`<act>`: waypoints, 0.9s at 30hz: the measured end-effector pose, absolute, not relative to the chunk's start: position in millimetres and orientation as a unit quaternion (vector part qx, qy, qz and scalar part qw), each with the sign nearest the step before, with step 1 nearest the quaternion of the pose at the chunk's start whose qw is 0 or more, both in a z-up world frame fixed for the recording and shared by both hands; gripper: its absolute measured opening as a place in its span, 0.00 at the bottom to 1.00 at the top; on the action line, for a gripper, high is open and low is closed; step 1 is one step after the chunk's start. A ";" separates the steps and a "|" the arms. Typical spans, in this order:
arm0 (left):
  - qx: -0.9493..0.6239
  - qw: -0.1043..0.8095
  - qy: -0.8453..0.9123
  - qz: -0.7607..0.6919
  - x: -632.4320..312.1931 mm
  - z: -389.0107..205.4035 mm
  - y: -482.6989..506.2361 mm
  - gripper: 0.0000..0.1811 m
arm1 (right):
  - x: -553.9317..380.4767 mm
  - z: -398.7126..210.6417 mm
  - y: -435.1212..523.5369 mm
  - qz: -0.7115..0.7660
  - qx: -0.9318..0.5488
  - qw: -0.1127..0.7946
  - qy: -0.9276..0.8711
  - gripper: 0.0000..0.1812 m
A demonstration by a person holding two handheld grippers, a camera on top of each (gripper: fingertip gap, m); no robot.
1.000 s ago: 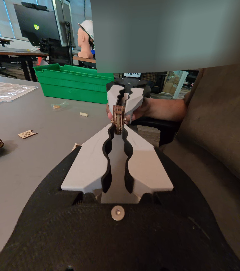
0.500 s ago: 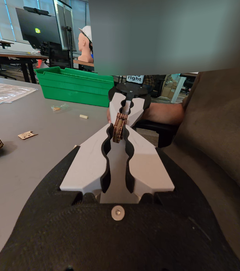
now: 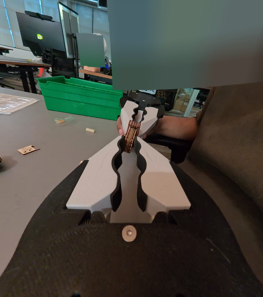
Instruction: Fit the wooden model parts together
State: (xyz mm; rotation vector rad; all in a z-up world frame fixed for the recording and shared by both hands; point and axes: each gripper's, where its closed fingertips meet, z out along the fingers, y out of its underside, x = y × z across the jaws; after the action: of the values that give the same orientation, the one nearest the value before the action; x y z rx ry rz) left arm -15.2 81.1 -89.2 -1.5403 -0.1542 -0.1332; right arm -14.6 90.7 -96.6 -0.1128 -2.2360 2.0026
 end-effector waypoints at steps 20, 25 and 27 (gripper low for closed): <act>-0.677 0.725 -0.077 -0.101 -12.2 -81.9 79.7 0.04 | -12.1 -81.3 92.0 0.701 -0.053 0.030 -0.710 0.04; -0.674 0.727 -0.073 -0.109 -9.6 -80.7 79.6 0.04 | -9.6 -76.6 91.6 0.711 -0.053 0.022 -0.700 0.04; -0.671 0.729 -0.074 -0.113 -9.4 -79.5 79.1 0.04 | -9.4 -74.9 91.3 0.716 -0.056 0.017 -0.696 0.04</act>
State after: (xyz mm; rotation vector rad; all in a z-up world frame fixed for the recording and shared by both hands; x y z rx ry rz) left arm -9.4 79.1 -79.5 -1.4780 -0.1637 -0.2495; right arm -9.4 91.3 -74.9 -0.1736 -2.1641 2.2244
